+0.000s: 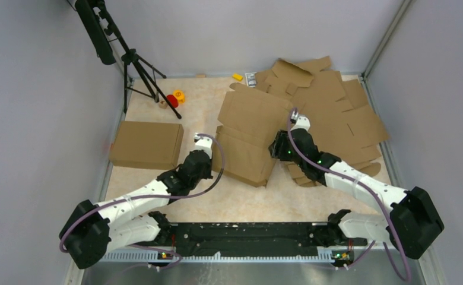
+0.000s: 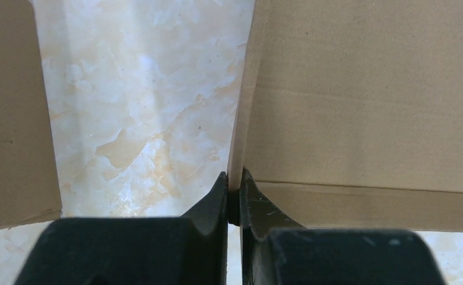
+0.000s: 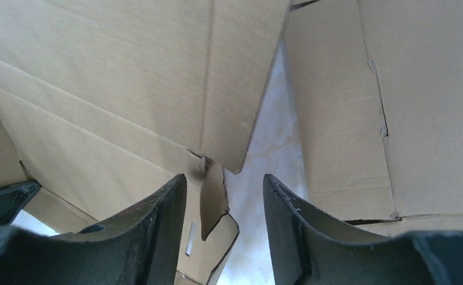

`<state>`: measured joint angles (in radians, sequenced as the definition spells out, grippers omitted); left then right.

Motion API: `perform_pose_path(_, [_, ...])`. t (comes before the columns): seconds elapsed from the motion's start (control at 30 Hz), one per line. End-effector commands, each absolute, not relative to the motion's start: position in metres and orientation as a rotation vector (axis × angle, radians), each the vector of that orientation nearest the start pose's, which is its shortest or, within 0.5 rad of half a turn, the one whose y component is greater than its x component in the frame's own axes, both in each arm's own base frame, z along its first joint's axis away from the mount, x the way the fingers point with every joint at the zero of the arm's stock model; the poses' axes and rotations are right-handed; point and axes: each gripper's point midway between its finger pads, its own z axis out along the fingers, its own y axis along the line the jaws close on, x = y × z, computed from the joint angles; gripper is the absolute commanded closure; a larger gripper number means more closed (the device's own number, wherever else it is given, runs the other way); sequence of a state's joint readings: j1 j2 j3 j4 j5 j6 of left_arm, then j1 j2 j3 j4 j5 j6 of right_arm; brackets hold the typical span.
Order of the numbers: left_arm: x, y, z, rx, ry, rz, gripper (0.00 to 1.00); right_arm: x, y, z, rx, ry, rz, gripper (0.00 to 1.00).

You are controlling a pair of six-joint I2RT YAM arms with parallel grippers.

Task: Fold the paper box
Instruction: Fold the paper box at the center of the board.

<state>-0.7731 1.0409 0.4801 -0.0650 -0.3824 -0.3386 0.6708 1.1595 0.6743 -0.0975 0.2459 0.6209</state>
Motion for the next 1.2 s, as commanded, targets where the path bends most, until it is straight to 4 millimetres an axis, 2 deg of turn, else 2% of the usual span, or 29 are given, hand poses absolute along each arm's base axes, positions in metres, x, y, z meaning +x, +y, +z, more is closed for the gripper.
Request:
perform_pose_path(0.0, [0.259,-0.181,0.098,0.236,2.104,-0.258,1.00,0.303,0.203,0.162,0.096,2.080,0.487,0.51])
perform_pose_path(0.07, [0.259,-0.181,0.099,0.234,2.103,-0.263,1.00,0.303,0.202,0.160,0.106,2.094,0.473,0.60])
perform_pose_path(0.17, [0.259,-0.182,0.099,0.236,2.100,-0.268,1.00,0.304,0.203,0.160,0.103,2.091,0.477,0.63])
perform_pose_path(0.27, [0.258,-0.183,0.097,0.241,2.108,-0.266,0.99,0.303,0.206,0.163,0.074,2.085,0.494,0.85])
perform_pose_path(0.33, [0.258,-0.183,0.096,0.244,2.115,-0.263,0.98,0.303,0.210,0.164,0.043,2.089,0.505,0.94])
perform_pose_path(0.47, [0.258,-0.187,0.089,0.254,2.146,-0.266,0.91,0.299,0.215,0.163,-0.012,2.095,0.500,1.00])
perform_pose_path(0.63, [0.255,-0.200,0.082,0.274,2.192,-0.324,0.83,0.298,0.211,0.160,-0.068,2.085,0.386,1.00])
perform_pose_path(0.7, [0.253,-0.206,0.082,0.288,2.199,-0.356,0.75,0.300,0.209,0.156,-0.090,2.070,0.326,1.00])
perform_pose_path(0.73, [0.253,-0.207,0.084,0.293,2.199,-0.362,0.66,0.302,0.207,0.155,-0.105,2.062,0.298,1.00])
perform_pose_path(0.8, [0.253,-0.206,0.089,0.297,2.192,-0.361,0.56,0.304,0.204,0.153,-0.121,2.049,0.252,1.00])
perform_pose_path(0.93, [0.252,-0.199,0.107,0.292,2.162,-0.346,0.42,0.308,0.199,0.155,-0.151,2.005,0.210,1.00])
perform_pose_path(1.07, [0.257,-0.187,0.130,0.256,2.098,-0.328,0.27,0.307,0.203,0.161,-0.216,1.947,0.239,1.00])
perform_pose_path(1.1, [0.260,-0.184,0.136,0.233,2.078,-0.327,0.21,0.307,0.204,0.162,-0.231,1.940,0.244,1.00])
perform_pose_path(1.17, [0.272,-0.179,0.148,0.147,2.046,-0.337,0.03,0.306,0.206,0.164,-0.256,1.938,0.250,1.00])
